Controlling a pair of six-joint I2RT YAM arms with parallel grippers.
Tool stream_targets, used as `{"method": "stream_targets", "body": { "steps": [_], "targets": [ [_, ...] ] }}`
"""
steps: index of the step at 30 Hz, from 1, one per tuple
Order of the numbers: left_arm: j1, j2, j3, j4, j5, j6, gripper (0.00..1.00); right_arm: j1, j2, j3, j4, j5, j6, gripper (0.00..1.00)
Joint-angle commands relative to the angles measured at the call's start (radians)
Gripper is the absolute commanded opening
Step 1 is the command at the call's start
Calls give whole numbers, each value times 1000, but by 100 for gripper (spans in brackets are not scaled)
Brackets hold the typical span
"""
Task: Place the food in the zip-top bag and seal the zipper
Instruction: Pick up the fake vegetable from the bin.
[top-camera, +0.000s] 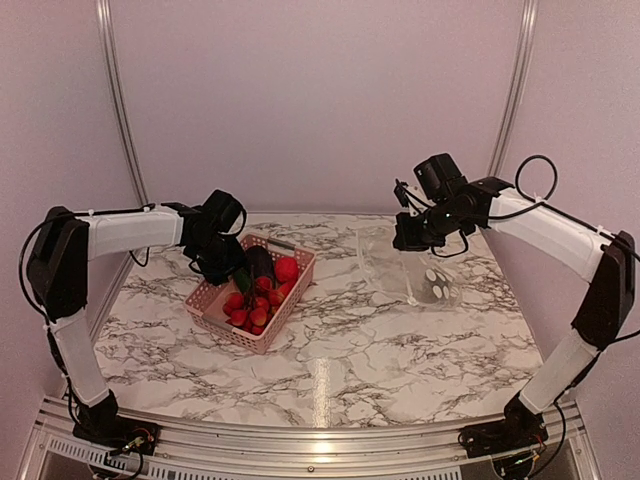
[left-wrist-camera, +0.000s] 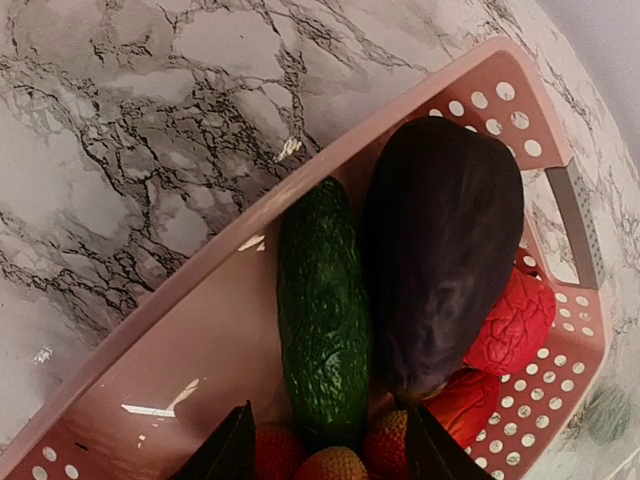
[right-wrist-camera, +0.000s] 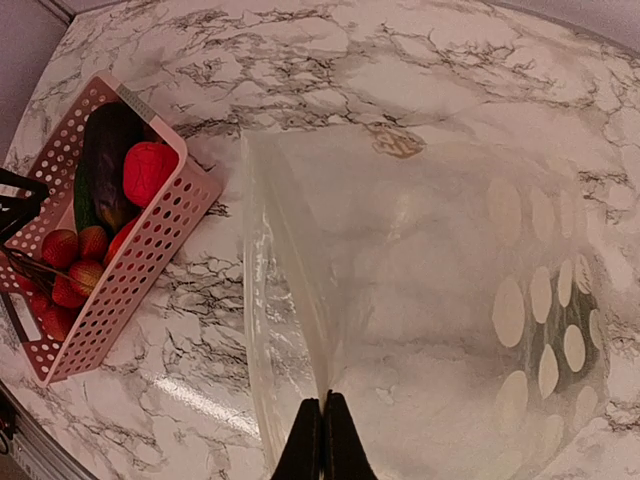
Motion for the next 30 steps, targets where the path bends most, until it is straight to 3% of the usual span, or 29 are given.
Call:
{"method": "stream_targets", "body": {
  "steps": [1,15,30],
  "targets": [
    [35,86,78,-48,20,23,51,4,-32,48,-25,-8,-11,0],
    [39,213,160,-80,2,-21,41,4,-62,19,-20,-3,-4,0],
    [38,279,165,-72,24,-17,45,3,-79,-15,11,-8,19,0]
  ]
}}
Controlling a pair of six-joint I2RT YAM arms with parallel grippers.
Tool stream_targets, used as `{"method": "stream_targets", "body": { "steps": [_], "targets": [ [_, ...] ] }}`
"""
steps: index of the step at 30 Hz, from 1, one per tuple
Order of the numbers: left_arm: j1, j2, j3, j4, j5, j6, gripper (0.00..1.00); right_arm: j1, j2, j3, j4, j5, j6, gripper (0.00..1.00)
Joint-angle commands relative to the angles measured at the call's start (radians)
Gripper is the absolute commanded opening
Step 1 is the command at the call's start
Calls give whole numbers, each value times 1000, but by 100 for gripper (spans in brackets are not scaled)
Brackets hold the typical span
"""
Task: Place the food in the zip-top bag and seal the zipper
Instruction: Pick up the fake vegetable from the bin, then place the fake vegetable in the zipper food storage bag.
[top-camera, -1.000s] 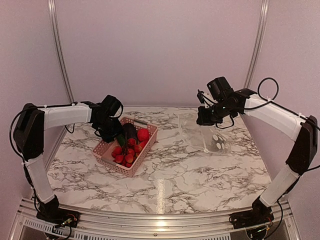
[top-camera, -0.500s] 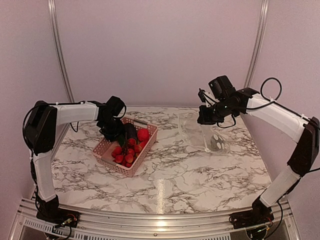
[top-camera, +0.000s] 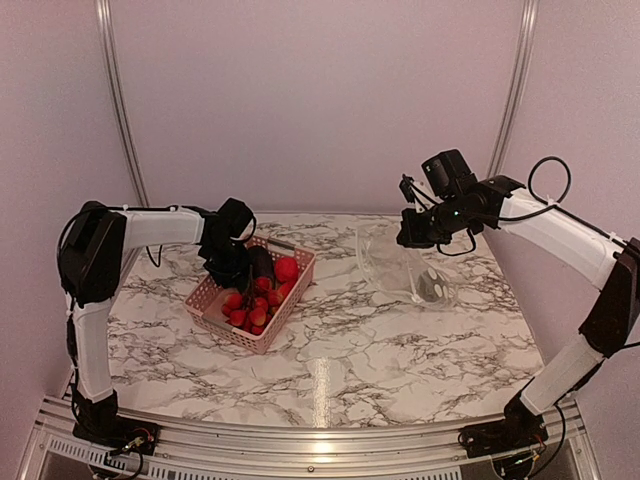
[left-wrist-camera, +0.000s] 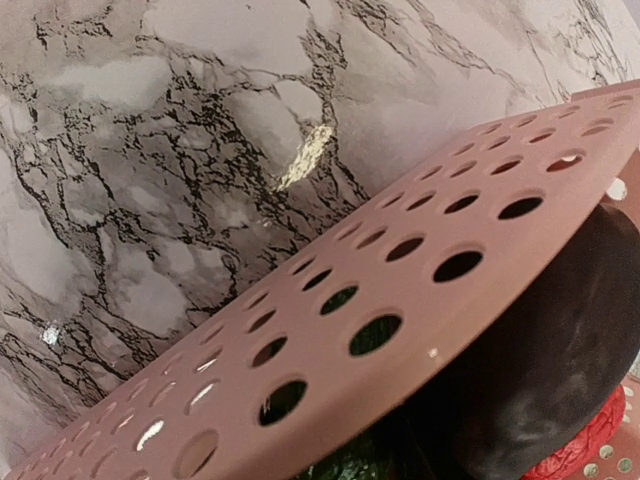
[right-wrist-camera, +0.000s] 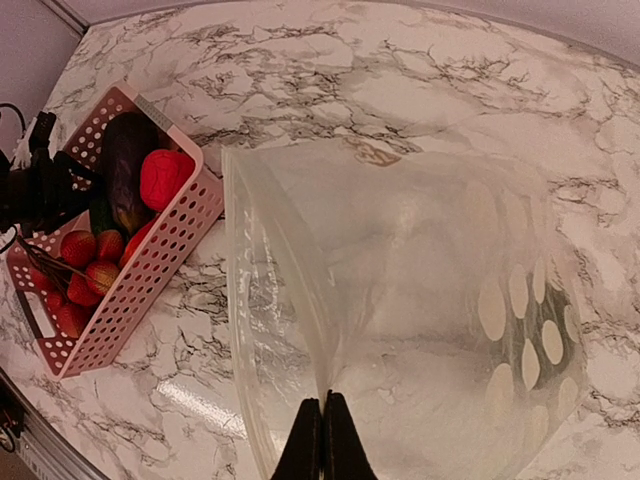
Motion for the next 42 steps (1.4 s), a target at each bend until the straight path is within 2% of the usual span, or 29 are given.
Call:
{"method": "stream_targets", "body": {
  "steps": [1,4,8,12,16,29,34,42],
  "targets": [
    [0,47,14,-36,14,12,46,3,-20,0,19,-5,17,0],
    [0,56,17,-36,16,16,51,3,-20,-1,24,-8,22,0],
    [0,44,16,-36,-1,18,45,4,-23,0,24,-9,23,0],
    [0,-2,19,-34,-42,30,35,3,-29,-2,24,-3,22,0],
    [-1,-70,34,-16,-74,52,33,4,-37,-2,20,2,22,0],
    [-55,-272,134,19,-275,307,29,6,-13,34,30,-31,29,0],
    [-104,-382,98,161,-277,410,28,19,13,73,36,-62,42,0],
    [-280,-464,80,448,-254,562,26,39,54,180,23,-123,77,0]
  ]
}}
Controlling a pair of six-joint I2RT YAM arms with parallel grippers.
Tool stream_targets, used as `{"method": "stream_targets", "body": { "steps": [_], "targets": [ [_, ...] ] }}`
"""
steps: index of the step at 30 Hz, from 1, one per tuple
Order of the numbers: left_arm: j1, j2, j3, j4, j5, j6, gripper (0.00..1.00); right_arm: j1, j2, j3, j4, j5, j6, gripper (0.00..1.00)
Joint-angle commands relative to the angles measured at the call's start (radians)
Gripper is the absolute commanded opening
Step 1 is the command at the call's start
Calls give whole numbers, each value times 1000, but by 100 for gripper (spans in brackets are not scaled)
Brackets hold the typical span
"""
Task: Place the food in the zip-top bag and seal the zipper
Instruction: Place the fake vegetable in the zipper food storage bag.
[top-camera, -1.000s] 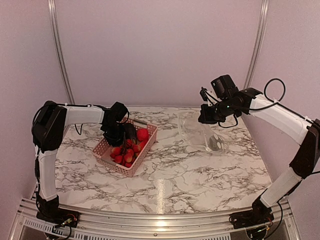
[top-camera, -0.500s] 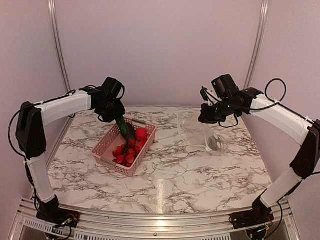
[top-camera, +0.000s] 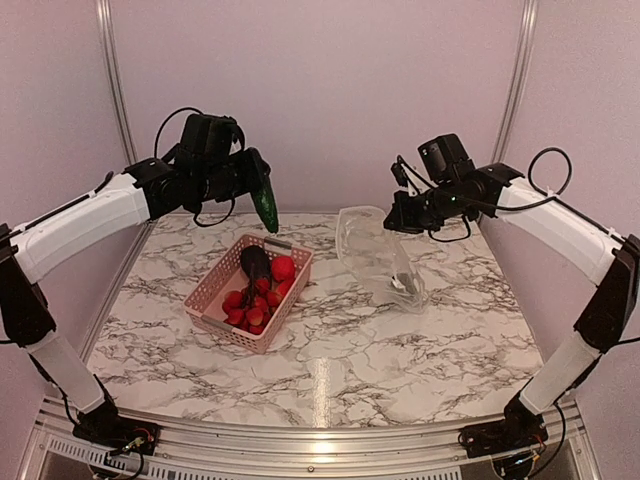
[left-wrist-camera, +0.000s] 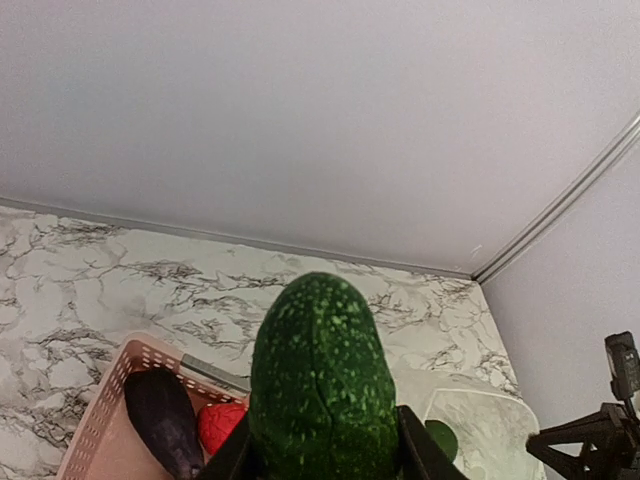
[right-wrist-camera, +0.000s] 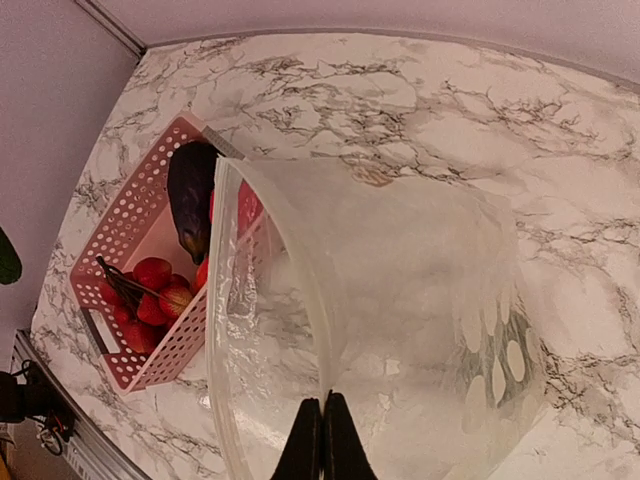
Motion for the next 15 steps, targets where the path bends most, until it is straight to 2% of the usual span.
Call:
{"method": "stream_targets", "body": {
  "steps": [1,10,15],
  "targets": [
    [-93,-38,-24,224,4,113,26,14,21,84,15,-56,36,0],
    [-220,73,63,362,33,179,26,18,38,116,36,-129,90,0],
    [-260,154,97,376,-33,177,27,18,40,109,60,-148,115,0]
  ]
}}
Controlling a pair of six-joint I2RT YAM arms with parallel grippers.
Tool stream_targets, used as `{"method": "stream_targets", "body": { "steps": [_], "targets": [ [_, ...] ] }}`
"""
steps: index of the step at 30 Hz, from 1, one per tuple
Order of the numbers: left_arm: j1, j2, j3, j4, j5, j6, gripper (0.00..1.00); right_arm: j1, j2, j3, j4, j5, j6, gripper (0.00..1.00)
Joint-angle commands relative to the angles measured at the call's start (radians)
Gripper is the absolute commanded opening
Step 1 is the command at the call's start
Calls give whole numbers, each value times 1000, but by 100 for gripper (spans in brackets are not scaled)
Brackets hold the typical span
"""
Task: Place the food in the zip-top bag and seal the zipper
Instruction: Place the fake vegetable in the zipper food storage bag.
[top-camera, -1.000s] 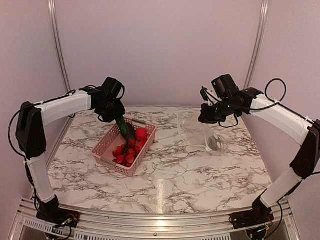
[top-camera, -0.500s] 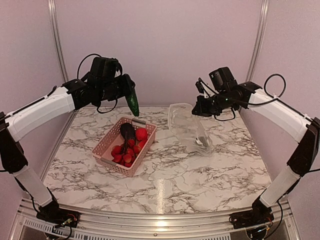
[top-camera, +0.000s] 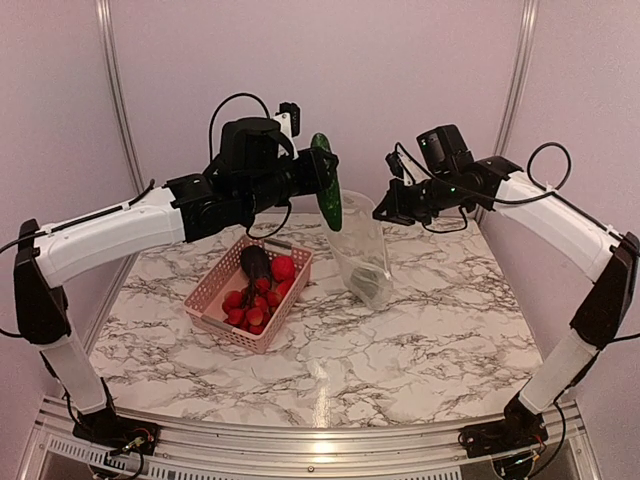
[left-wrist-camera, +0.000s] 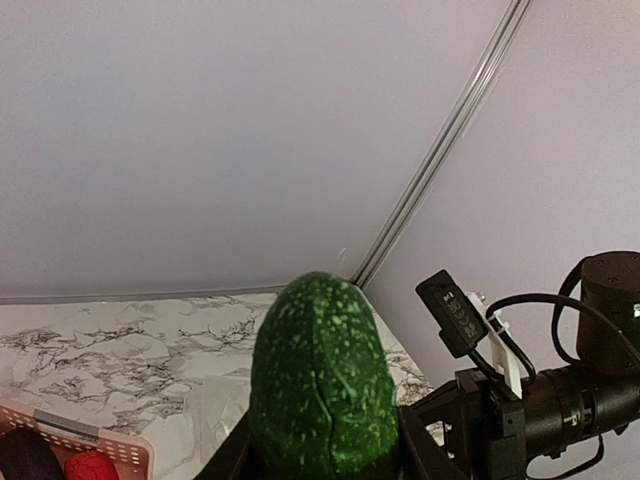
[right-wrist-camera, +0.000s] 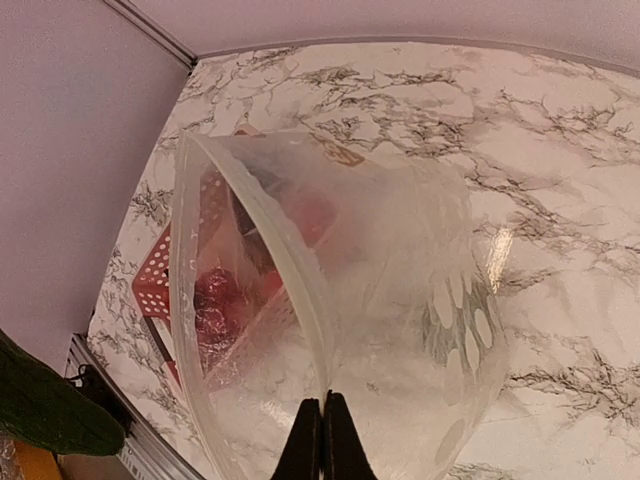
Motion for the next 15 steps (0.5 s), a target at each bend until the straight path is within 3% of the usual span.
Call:
{"method": "stream_targets", "body": {
  "steps": [1,5,15],
  "targets": [
    [-27,77,52,26,-82,-14,27,13,11,33,46,-44,43,0],
    [-29,136,110,-60,-160,-148,27,13,22,54,53,-55,50,0],
    [9,220,69,-44,0,-369,33,12,57,111,41,-42,32,0]
  ]
}}
